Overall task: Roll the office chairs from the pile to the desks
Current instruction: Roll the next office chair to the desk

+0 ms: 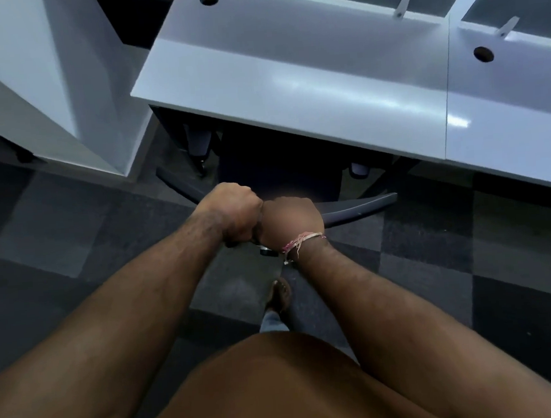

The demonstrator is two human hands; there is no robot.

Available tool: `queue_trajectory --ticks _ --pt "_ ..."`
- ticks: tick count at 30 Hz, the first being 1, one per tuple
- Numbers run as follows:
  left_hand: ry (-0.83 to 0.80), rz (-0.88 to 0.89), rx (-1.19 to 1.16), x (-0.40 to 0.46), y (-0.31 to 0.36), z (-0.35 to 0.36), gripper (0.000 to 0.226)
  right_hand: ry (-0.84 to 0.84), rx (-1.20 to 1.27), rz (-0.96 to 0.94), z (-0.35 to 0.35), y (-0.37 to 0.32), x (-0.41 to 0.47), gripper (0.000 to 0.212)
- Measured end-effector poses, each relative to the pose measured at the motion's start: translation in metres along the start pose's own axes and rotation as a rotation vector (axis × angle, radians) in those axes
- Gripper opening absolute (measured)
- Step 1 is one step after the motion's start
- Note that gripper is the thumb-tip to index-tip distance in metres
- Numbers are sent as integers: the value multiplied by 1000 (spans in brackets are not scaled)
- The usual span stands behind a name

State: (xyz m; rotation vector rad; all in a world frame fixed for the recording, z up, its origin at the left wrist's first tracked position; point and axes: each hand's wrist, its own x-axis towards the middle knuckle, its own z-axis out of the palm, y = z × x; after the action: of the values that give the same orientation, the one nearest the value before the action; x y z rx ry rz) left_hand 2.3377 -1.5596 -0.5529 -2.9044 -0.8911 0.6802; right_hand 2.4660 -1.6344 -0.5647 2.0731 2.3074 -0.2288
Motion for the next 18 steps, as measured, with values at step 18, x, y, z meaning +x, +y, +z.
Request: queue_trajectory --ticks 18 --pt "103 145 -41 80 -88 -14 27 112 -23 83 -4 26 107 36"
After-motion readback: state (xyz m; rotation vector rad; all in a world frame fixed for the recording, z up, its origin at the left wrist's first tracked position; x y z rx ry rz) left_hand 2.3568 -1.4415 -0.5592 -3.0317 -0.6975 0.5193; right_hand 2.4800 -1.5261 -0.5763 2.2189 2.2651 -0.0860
